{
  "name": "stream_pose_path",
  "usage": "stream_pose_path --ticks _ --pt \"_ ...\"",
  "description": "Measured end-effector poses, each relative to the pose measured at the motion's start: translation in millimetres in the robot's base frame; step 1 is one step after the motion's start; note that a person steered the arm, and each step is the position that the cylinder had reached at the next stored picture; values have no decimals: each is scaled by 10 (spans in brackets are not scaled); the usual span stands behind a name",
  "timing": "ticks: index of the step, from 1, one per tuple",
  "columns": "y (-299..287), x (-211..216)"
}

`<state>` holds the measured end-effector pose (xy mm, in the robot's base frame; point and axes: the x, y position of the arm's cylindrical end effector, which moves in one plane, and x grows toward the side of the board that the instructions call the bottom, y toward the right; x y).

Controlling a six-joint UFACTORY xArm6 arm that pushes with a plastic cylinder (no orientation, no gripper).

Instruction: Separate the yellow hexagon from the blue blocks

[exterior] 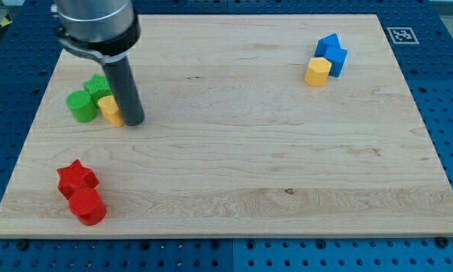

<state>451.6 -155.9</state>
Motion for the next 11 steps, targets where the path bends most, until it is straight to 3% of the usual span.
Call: stream_pose_path --ticks 1,2,5,9,11 --pt "-146 -12" --pt "68 78" --pt "1693 935" --pt "2967 969" --pt "3175 969"
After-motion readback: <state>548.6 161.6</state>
